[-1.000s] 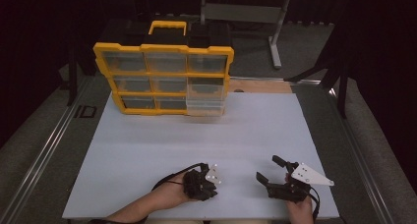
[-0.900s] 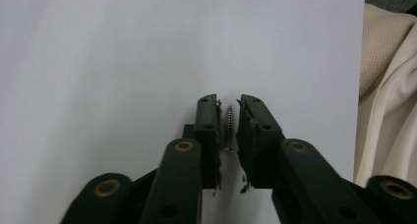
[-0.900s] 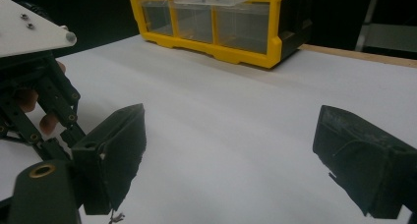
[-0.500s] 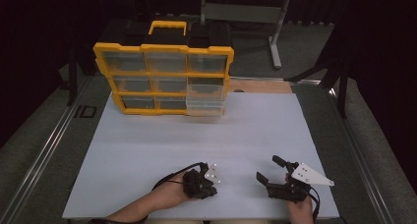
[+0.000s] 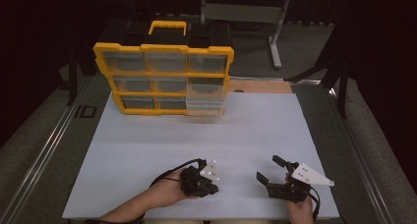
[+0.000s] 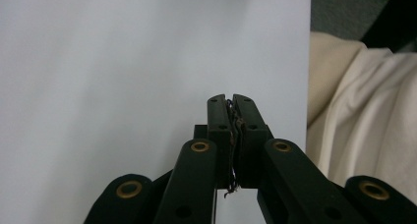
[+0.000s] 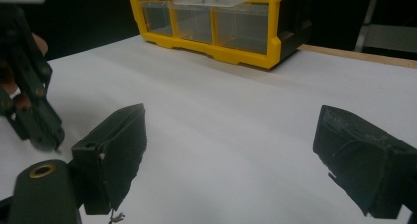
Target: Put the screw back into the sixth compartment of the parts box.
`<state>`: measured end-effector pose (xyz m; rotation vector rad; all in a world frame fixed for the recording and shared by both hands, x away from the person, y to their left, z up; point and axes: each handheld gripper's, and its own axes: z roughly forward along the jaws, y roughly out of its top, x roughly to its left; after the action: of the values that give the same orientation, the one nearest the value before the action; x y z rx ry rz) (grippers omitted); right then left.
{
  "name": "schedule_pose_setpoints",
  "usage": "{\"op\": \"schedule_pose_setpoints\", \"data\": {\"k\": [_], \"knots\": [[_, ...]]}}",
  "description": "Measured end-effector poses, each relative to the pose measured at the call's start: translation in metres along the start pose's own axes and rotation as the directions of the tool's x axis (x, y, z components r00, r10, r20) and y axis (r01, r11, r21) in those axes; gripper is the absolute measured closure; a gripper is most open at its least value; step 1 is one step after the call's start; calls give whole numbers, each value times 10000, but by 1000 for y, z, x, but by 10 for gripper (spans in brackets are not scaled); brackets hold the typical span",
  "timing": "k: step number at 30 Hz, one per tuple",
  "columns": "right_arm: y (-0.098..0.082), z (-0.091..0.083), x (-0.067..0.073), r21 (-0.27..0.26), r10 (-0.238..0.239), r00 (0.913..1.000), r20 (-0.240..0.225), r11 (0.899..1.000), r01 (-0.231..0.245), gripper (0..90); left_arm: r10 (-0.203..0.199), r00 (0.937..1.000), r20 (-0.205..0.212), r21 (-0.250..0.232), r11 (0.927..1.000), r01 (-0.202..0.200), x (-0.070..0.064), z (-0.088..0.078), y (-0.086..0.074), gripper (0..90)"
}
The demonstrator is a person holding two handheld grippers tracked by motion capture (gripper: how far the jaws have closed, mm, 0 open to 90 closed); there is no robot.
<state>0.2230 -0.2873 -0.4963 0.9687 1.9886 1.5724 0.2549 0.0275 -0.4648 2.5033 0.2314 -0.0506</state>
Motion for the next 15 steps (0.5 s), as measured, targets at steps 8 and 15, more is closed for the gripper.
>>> {"op": "schedule_pose_setpoints", "data": {"k": [8, 15], "knots": [[0, 0, 0, -11, -2, 10000, -6, 10000, 2, 126, 211, 9986, -483, -436, 9988, -232, 5, -29, 13, 883], [0, 0, 0, -7, -5, 10000, -12, 10000, 5, 126, 65, 9968, -802, -889, 9959, -137, 18, -51, 22, 883]]}}
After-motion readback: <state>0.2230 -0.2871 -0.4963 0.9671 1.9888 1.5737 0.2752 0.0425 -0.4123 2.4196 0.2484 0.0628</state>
